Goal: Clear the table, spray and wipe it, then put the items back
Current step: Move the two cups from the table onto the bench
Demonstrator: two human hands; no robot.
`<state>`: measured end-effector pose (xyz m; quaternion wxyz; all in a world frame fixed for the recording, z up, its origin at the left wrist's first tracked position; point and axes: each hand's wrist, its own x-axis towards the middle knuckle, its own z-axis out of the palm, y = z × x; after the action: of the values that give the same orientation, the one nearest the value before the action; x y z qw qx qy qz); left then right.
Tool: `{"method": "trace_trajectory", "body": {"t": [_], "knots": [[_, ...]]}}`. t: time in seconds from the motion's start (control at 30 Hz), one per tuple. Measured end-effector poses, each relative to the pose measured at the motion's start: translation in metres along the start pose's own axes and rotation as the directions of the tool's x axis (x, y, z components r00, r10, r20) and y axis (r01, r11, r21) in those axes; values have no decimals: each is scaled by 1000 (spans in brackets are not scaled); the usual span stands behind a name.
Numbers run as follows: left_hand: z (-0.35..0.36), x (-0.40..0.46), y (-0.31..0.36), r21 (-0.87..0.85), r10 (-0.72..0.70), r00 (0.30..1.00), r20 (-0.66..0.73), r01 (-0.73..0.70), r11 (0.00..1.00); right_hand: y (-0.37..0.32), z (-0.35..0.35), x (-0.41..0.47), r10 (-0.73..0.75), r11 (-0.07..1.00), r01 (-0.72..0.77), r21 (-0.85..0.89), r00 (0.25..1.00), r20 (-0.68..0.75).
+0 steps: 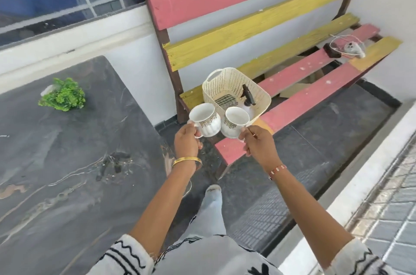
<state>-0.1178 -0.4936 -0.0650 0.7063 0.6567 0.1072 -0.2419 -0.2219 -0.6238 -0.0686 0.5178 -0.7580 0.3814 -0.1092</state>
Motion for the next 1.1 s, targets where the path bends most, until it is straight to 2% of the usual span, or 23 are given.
{"method": "trace_trajectory", "body": {"t": [0.4,0.73,0.93,1.1], "knots": [[159,82,-19,105,-134,990,43,129,986,28,-81,144,131,990,-135,-53,989,-61],[271,130,-32,82,-184,983,-4,184,980,57,-144,259,137,988,-136,-74,991,3],[367,165,-50,14,-174,973,-153,179,984,84,-186,359,134,986,-121,-116,985,111],[443,211,-75,23,-213,931,-297,230,973,113,-207,445,136,974,-94,-208,971,196]]}}
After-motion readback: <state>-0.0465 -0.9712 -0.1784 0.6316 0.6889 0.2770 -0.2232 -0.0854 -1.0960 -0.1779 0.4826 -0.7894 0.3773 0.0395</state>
